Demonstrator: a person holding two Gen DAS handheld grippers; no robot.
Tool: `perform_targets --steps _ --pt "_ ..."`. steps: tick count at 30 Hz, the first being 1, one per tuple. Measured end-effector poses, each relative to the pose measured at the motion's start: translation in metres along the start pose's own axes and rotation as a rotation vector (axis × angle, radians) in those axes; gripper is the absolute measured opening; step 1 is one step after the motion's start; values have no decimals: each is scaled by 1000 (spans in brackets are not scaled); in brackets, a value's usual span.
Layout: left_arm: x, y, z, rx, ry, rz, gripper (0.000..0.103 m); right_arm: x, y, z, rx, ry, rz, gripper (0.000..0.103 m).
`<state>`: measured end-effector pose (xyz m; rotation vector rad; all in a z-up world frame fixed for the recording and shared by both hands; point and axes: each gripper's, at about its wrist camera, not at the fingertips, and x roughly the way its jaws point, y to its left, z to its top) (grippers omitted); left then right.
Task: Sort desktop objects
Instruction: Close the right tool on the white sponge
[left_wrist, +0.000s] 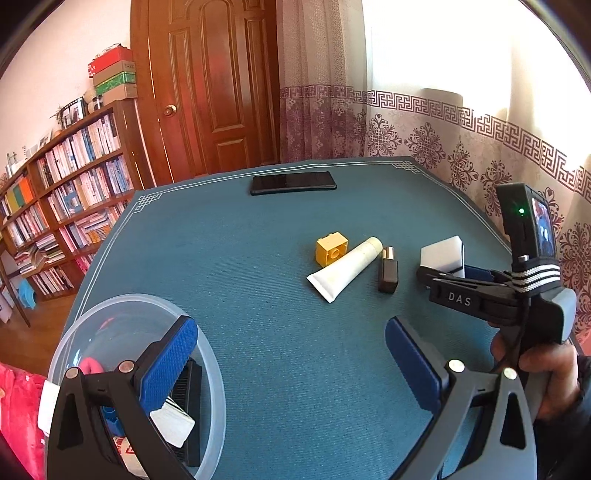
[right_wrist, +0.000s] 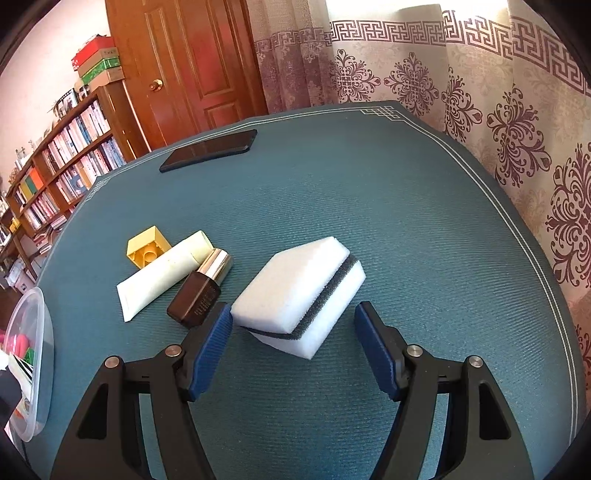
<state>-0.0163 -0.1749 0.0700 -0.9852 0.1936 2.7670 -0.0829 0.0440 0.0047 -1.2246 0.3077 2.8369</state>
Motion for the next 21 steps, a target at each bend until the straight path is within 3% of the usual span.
perform_targets --steps 11,13,21 --pt "45 -22 10 26 53 7 102 2 -6 1 10 -24 49 71" --pt "56 -24 11 22 68 12 102 2 -7 1 14 -24 61 66" --pt "100 -24 18 -9 110 32 102 0 -12 0 41 -27 89 66"
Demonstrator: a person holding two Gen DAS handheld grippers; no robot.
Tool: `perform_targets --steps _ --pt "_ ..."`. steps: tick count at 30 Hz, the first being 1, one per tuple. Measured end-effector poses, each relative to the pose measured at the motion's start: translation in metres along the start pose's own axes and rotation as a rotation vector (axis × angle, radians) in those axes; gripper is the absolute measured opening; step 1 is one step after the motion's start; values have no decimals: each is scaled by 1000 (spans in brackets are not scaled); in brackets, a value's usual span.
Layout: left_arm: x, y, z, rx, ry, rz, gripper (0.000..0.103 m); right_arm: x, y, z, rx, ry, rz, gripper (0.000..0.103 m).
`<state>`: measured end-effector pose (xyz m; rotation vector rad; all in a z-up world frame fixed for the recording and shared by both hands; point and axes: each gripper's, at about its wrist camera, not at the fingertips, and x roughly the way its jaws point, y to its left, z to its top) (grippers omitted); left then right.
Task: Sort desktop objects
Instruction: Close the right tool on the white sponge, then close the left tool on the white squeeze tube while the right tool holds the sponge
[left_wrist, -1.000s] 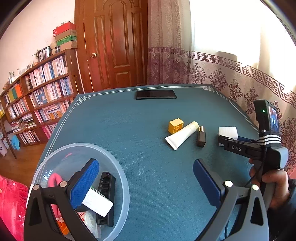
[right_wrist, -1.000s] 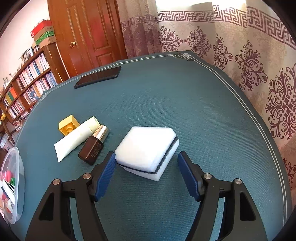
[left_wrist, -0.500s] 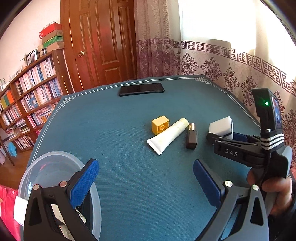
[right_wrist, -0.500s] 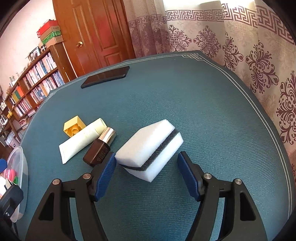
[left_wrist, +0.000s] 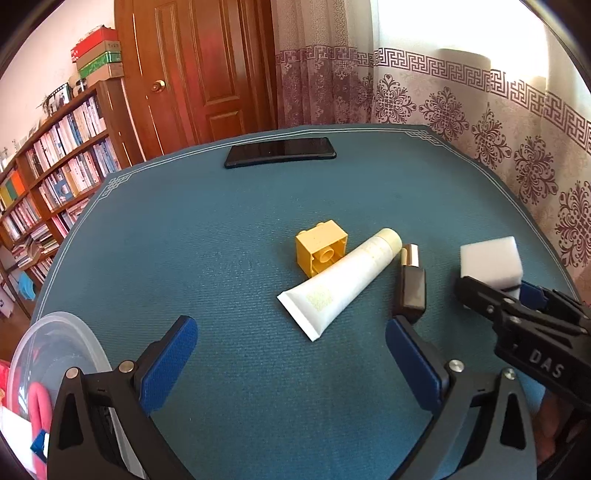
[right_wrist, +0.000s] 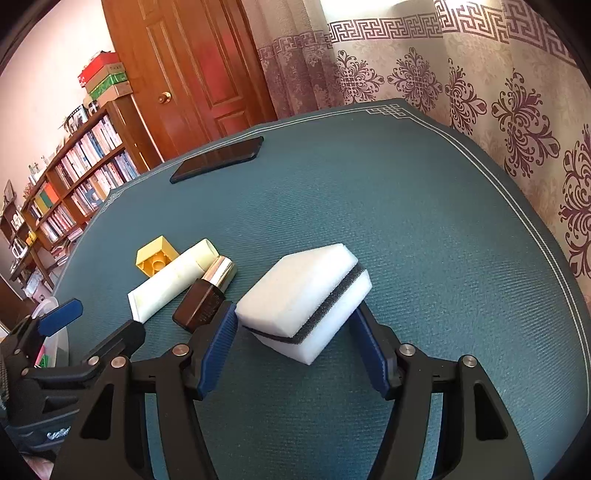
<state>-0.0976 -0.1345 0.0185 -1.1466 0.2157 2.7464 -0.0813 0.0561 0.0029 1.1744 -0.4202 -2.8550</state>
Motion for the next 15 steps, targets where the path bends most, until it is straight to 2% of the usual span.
perform_targets --steps 6,12,15 --pt "27 12 8 -32 34 8 102 -1 0 -2 3 -3 4 66" --pt "32 10 14 -28 28 -77 102 -2 -5 0 14 2 18 66" --pt "35 6 17 -7 28 -85 102 -3 -6 0 16 4 4 66"
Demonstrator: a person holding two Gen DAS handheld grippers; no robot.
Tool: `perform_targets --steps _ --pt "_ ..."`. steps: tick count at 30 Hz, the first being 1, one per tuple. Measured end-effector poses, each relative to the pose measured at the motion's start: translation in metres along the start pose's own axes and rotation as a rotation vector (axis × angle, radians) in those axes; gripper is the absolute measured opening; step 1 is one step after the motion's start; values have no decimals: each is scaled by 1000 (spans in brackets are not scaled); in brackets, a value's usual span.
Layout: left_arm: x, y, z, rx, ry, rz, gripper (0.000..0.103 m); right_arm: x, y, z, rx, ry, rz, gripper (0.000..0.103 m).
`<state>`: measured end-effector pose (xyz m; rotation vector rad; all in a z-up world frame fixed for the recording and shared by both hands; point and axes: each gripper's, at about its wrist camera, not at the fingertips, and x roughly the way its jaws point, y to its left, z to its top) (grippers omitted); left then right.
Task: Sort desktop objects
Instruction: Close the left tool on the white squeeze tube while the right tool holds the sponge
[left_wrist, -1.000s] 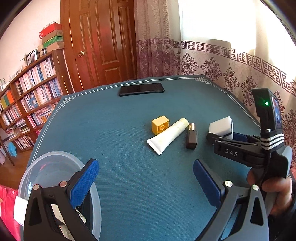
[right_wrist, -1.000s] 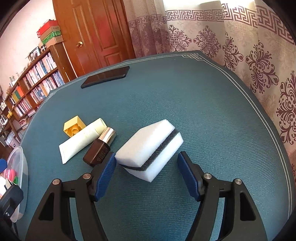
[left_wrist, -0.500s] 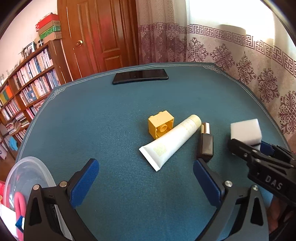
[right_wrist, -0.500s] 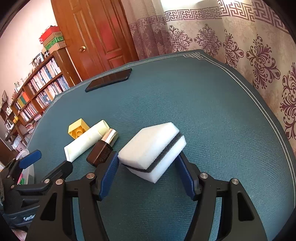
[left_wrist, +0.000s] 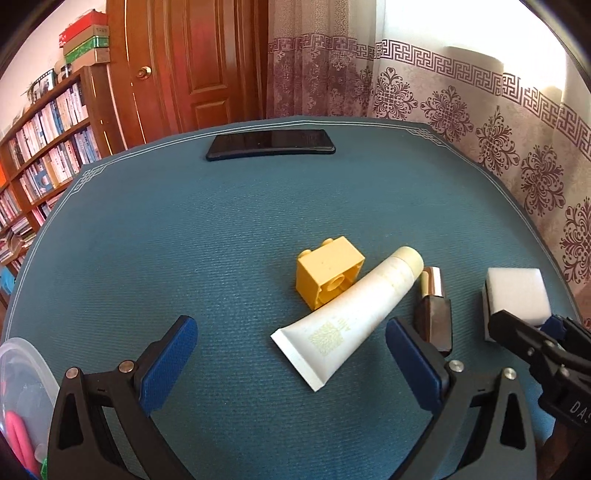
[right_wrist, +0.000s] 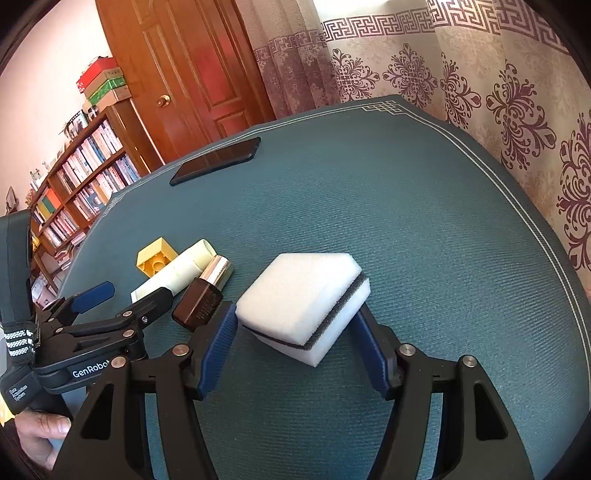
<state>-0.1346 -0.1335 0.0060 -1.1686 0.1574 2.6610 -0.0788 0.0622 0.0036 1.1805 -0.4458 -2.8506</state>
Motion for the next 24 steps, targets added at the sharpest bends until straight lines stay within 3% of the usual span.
perform_targets --steps 15,24 --pt "20 -17 14 52 49 -31 102 -6 -15 4 38 7 -19 66" --pt "19 -32 18 104 28 -49 84 -5 -17 4 40 10 -14 66"
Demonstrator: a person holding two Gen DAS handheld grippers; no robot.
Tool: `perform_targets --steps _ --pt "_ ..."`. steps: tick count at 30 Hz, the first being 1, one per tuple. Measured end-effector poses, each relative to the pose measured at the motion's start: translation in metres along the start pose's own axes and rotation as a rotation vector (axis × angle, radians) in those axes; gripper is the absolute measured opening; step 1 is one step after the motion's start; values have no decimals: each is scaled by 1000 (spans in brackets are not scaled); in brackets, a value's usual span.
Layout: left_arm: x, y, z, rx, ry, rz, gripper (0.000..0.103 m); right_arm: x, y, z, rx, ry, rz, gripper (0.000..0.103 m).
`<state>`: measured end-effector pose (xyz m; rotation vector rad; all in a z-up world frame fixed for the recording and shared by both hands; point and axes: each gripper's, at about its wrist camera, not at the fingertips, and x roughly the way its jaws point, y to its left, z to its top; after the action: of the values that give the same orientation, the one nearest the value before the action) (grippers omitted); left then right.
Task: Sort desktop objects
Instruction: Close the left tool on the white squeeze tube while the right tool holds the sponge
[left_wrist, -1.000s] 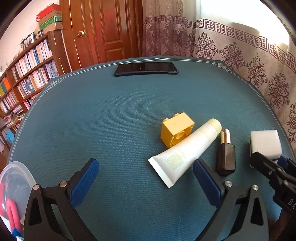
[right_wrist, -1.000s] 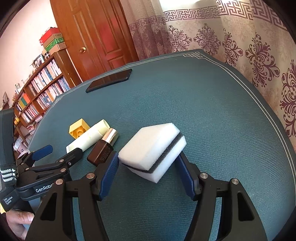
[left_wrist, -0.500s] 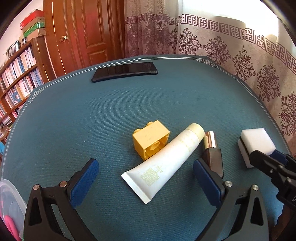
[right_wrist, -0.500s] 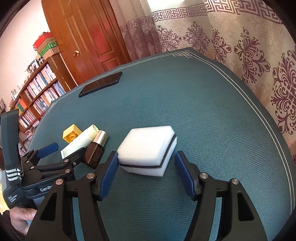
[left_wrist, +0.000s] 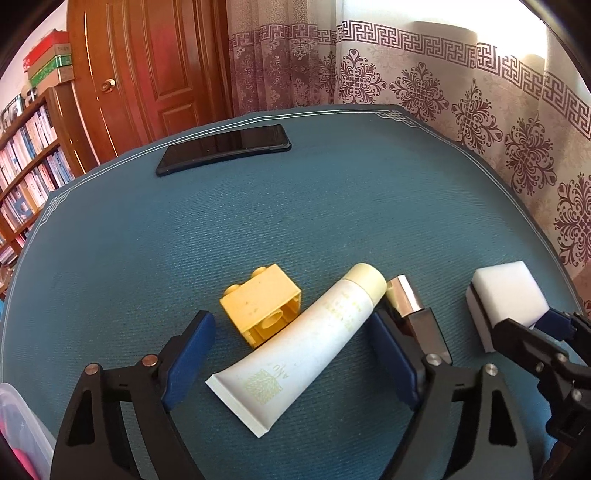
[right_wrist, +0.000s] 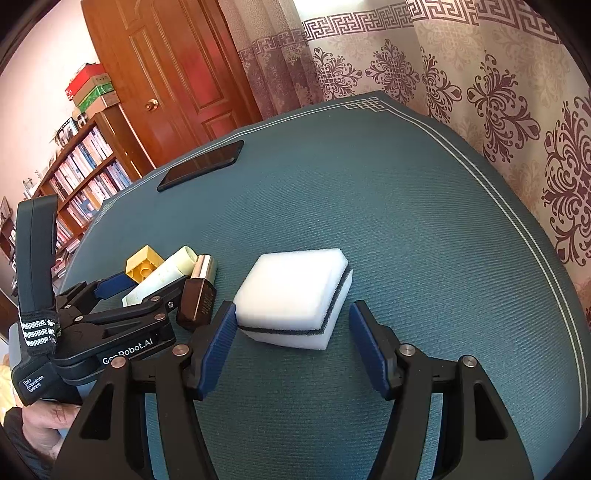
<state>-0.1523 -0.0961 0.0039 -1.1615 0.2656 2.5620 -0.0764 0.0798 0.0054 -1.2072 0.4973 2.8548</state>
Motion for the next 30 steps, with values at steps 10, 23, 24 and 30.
perform_targets --steps 10,23,24,30 --pt "-4 -15 0 48 -27 -12 51 1 4 -2 -24 -7 -2 66" --pt "-27 -12 -27 -22 -14 -8 51 2 8 -3 -56 -24 42 69" --pt "-29 -12 -29 -28 -11 -3 51 3 9 -3 -62 -24 36 69" --pt "-45 -5 -49 -69 -4 20 52 4 9 -3 -61 -18 37 69"
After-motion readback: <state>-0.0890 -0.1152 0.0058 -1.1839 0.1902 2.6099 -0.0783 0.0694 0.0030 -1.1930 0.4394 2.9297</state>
